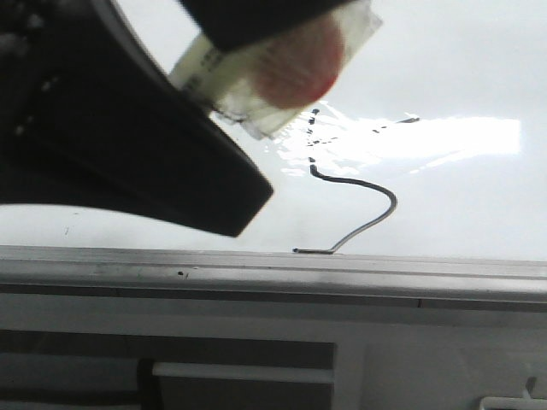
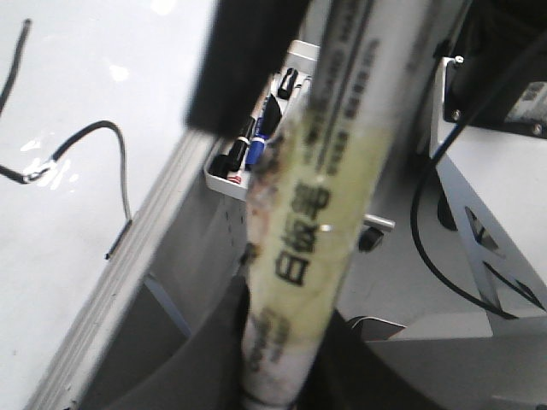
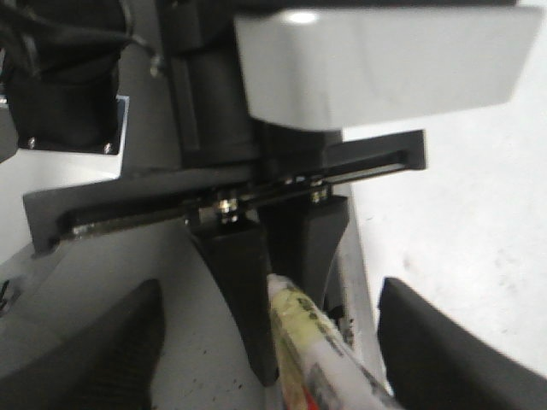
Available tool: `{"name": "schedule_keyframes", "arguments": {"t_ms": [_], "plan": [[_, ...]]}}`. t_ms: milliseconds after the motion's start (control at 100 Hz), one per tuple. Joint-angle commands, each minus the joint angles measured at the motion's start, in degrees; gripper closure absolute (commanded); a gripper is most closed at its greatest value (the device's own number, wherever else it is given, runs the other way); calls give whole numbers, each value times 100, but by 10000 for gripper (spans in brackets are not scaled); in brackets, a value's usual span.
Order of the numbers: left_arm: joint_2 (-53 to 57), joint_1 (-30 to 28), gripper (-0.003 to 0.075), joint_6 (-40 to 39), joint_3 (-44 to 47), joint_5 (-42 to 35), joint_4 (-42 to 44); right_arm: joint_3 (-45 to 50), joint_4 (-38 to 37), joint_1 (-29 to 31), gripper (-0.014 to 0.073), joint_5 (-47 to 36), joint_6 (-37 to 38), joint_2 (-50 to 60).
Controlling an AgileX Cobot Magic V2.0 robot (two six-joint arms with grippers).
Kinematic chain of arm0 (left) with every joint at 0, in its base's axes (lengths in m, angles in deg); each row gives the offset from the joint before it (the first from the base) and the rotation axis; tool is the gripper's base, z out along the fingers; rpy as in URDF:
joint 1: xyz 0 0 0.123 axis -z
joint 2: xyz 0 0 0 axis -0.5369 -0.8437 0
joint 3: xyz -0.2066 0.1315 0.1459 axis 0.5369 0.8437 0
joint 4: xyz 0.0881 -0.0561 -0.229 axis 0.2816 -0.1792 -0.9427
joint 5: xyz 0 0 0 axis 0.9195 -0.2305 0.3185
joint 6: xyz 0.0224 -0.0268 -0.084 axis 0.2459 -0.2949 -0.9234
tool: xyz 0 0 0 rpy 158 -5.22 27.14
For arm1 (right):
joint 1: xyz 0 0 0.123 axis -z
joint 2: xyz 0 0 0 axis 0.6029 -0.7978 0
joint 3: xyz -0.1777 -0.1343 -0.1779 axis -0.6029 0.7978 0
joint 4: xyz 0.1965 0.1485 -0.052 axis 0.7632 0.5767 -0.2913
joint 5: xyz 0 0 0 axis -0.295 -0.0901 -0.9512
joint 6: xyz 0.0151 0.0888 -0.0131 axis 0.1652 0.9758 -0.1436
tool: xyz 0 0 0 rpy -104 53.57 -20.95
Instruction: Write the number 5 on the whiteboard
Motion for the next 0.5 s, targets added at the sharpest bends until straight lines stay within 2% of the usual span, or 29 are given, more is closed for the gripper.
{"name": "schedule_keyframes", "arguments": {"t_ms": [0,110,200,280,390,490], "plan": [[60,-21,741,-198,-193,-415,-258,-193,190,224,29,-624,3,327],[60,-21,741,-738,-103,-1033,-596,-193,190,687,38,-816,3,730],[33,-21,741,-1074,50,-1745,-971,-193,190,1059,119,-829,8,1005],[-44,-21,741,-1074,209,-2353,-1250,-193,190,1401,309,-722,74,1238],[-210,-21,741,-1083,368,-3121,-1898,-181,190,1697,651,-458,74,1465],[-479,-21,741,-1083,390,-3544,-2105,-138,190,1871,657,-271,112,1560]]}}
